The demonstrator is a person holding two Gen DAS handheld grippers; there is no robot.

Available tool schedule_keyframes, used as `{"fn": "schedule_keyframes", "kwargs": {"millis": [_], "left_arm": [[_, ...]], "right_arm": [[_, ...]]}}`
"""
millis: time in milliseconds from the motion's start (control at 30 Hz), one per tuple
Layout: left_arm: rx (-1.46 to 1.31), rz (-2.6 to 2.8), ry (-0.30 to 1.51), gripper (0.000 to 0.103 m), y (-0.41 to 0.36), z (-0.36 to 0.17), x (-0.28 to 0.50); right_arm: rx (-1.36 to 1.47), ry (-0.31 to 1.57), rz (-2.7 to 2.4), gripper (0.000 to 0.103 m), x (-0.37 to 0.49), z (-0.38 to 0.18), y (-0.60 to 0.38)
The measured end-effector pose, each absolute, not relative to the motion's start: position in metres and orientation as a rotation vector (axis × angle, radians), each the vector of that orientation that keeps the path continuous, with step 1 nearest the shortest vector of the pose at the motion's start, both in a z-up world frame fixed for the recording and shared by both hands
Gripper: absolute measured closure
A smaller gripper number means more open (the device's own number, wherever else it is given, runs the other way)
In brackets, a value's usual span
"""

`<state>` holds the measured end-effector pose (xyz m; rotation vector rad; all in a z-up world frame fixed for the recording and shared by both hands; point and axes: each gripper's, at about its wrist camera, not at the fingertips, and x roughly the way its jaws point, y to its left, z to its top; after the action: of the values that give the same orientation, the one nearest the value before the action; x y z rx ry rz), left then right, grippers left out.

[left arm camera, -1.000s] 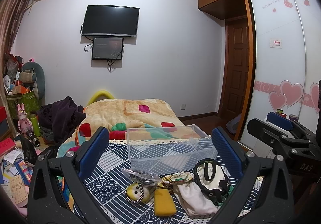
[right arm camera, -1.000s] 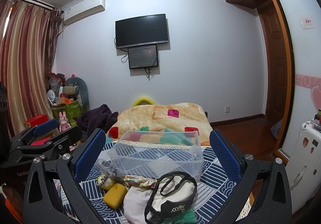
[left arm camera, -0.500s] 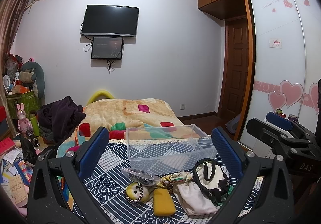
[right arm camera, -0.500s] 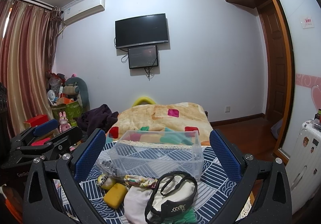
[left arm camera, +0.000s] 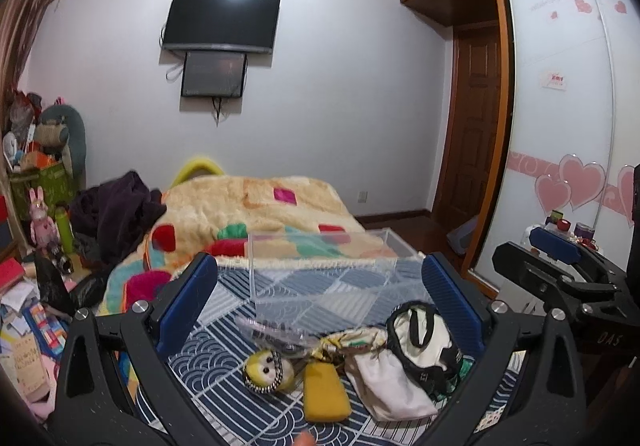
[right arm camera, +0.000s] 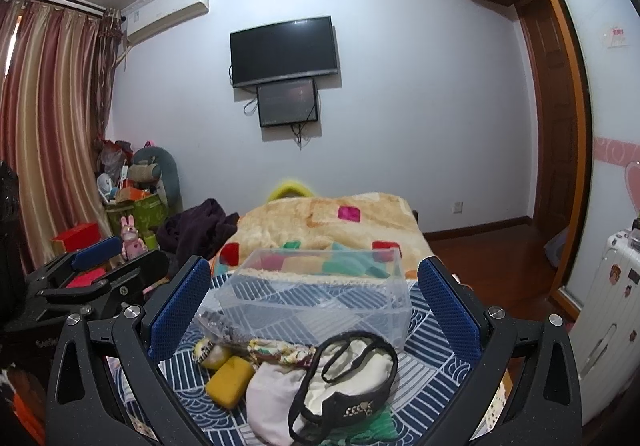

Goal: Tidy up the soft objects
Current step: 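Grasp the clear steel-wool bag with the left tool while the right tool grasps the white black-strapped bag, then carry both bags into the clear plastic box and open both tools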

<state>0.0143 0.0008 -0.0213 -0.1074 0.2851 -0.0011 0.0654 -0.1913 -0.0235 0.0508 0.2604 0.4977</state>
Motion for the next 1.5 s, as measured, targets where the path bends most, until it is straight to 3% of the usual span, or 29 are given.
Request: {"fn": "schedule_keyframes", "kwargs": {"millis": [267,333,400,700,833,933,1000,1067,1133,1200,1300,1500], "left_arm": [[-0.128,0.003,0.429,0.0,0.015,-0.062,0.039],[-0.147,0.006,0.47,0.004,0.023,-0.074,0.046],[-0.162,0.01,0.51,0.018,0.029,-0.084,0.053],[-0.252,-0.035,0.617,0.021,0.042,-0.11,0.08],[-0.256,-0.031,0.652,0.021,0.04,-0.12,0.097],[-0.256,-0.042,0.674,0.021,0.039,-0.125,0.107],[-0.25,-0.04,0.676,0.034,0.038,-0.125,0.11],[-0.242,-0.037,0.676,0.045,0.037,-0.127,0.112],[-0.223,-0.023,0.671,0.05,0.036,-0.128,0.11],[-0.202,-0.02,0.666,0.062,0.034,-0.129,0.107],[-0.196,-0.024,0.649,0.065,0.033,-0.126,0.101],[-0.184,-0.011,0.602,0.068,0.036,-0.113,0.09]], "right_arm": [[0.035,0.423,0.522,0.0,0.088,-0.053,-0.189],[0.022,0.468,0.524,0.0,0.094,-0.062,-0.188],[-0.006,0.494,0.52,0.0,0.098,-0.071,-0.185],[0.06,0.668,0.468,0.001,0.131,-0.109,-0.207],[0.067,0.723,0.419,0.013,0.139,-0.123,-0.216],[0.112,0.777,0.446,0.016,0.147,-0.13,-0.22],[0.135,0.809,0.463,0.02,0.149,-0.136,-0.222],[0.138,0.838,0.471,0.031,0.152,-0.141,-0.221],[0.156,0.854,0.496,0.05,0.151,-0.143,-0.221],[0.161,0.839,0.497,0.054,0.147,-0.14,-0.223],[0.131,0.801,0.487,0.068,0.14,-0.132,-0.223],[0.111,0.737,0.482,0.078,0.137,-0.121,-0.215]]}}
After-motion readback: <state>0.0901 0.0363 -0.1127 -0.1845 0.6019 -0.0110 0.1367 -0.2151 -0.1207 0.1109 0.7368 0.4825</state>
